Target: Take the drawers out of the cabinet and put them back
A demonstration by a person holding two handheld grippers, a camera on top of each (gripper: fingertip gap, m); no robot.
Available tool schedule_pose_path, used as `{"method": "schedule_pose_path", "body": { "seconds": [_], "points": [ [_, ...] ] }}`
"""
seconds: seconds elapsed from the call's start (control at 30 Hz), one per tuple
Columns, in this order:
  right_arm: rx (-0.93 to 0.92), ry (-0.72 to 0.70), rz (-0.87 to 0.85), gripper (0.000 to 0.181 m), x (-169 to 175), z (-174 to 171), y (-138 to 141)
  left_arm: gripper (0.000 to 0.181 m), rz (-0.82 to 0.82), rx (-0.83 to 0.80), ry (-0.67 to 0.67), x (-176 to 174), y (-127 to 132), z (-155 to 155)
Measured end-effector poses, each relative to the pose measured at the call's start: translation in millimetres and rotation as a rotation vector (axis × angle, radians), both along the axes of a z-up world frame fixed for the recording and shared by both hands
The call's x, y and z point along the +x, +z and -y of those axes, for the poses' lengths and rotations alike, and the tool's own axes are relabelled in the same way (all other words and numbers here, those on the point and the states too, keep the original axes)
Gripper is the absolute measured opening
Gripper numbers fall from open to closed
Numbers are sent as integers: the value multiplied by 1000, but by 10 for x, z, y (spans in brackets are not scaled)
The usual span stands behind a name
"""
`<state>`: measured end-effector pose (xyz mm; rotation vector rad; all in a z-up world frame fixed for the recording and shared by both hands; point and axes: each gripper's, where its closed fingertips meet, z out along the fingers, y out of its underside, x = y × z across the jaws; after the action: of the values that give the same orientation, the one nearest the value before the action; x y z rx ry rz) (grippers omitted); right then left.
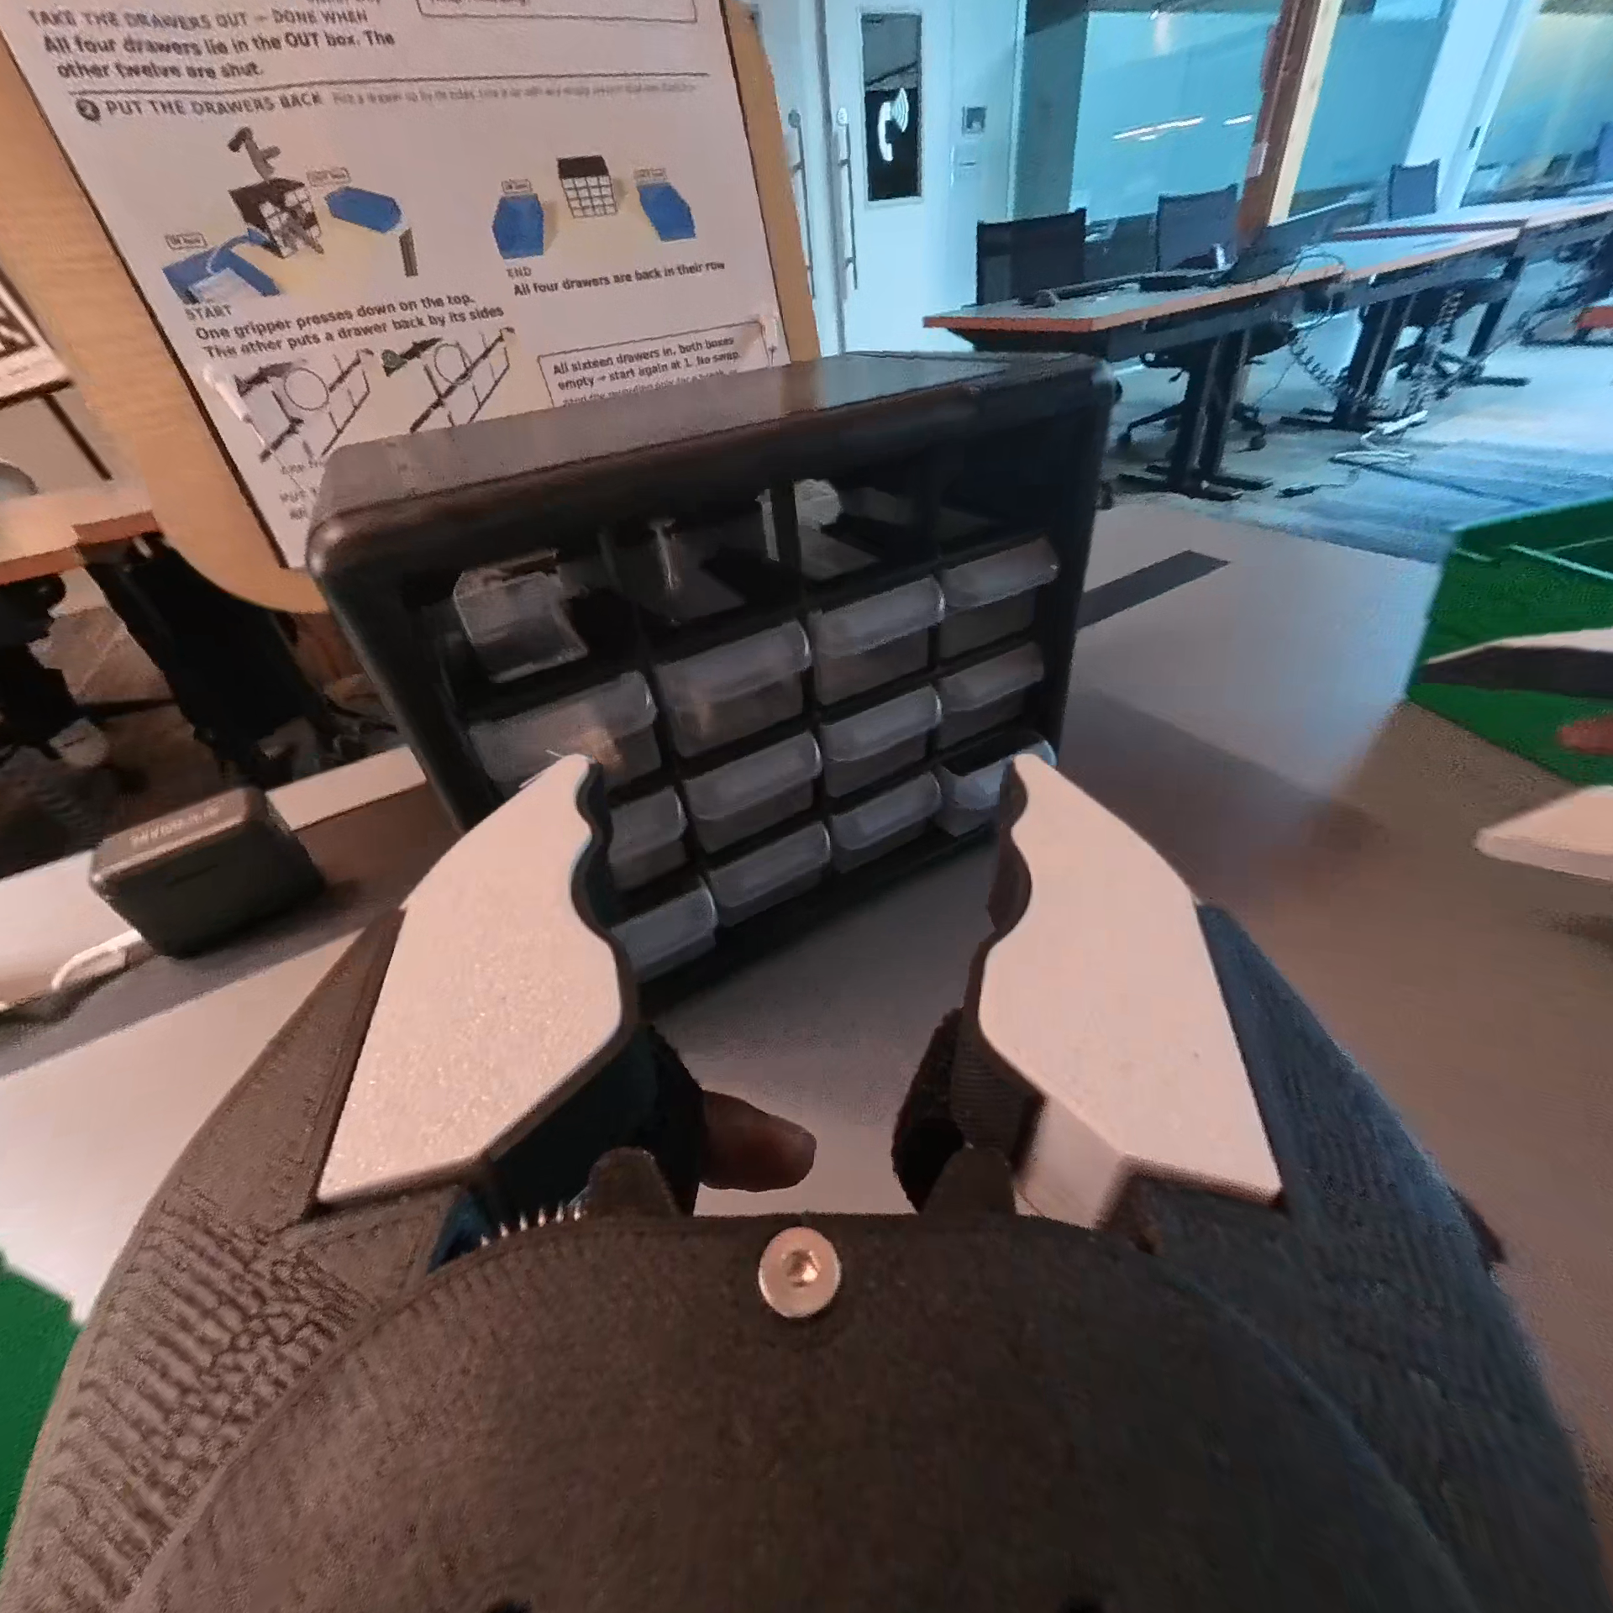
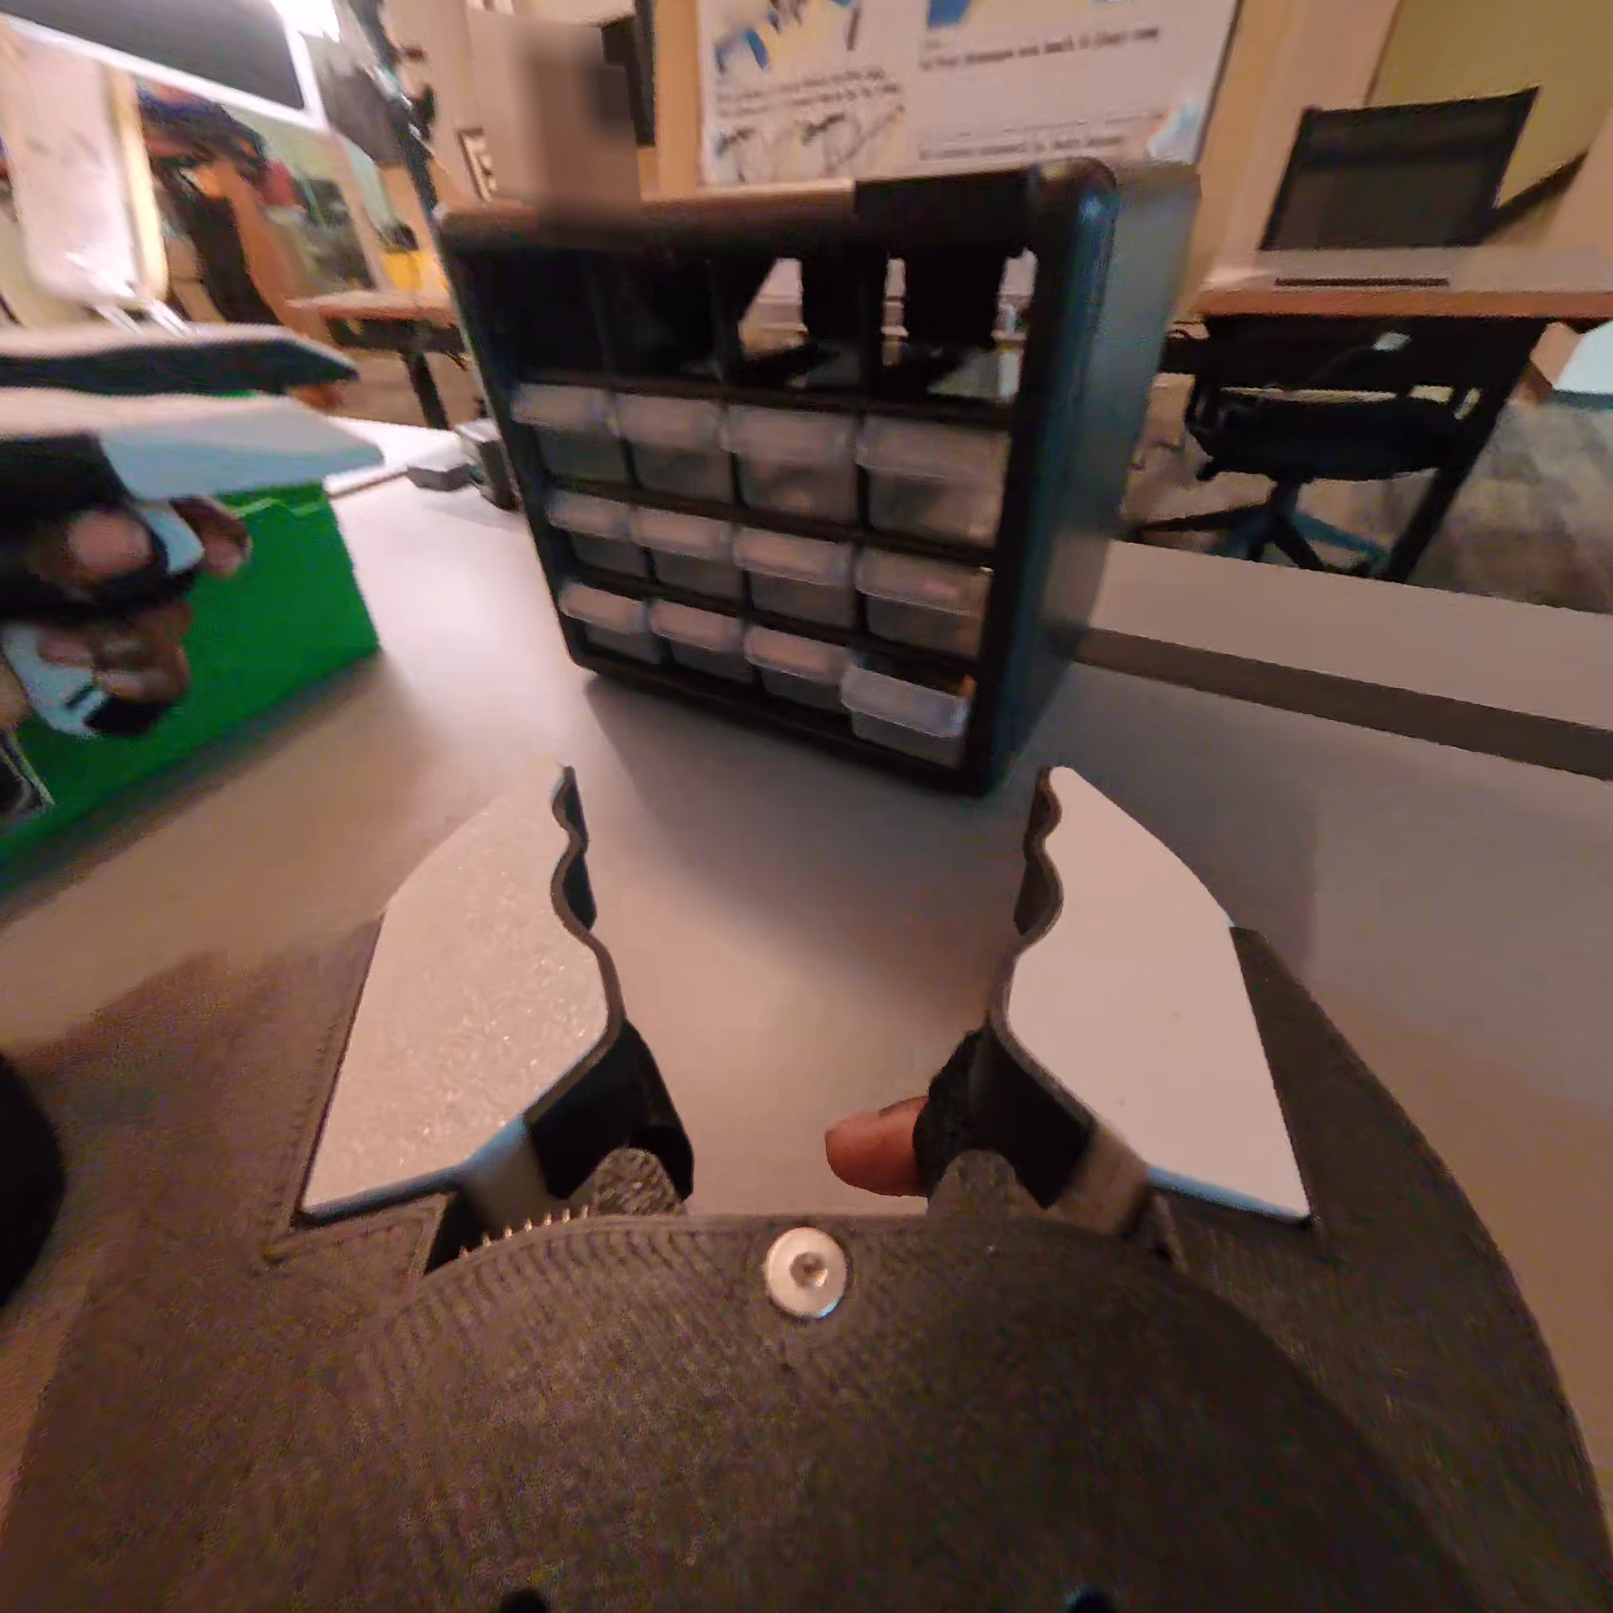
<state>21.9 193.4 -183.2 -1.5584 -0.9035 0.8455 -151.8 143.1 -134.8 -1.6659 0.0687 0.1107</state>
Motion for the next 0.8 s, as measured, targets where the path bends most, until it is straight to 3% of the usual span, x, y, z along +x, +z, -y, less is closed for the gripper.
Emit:
{"method": "schedule_pose_path", "body": {
  "seconds": [0.17,0.33,0.5,0.63,0.8],
  "points": [
    [-2,-17,-67,92,88,-22,94,83,-140,-21,8,77,-87,-275],
    [67,1,-12,92,30,73,74,79,-299,-85,32,90,-435,-283],
    [95,-3,42,92,-4,85,5,74,-317,-80,13,130,-337,-194],
    [72,-2,23,92,11,71,10,74,-246,-134,-74,232,-129,180],
    [39,26,13,91,-8,103,-3,74,13,-189,-351,297,357,1154]
  ]
}}
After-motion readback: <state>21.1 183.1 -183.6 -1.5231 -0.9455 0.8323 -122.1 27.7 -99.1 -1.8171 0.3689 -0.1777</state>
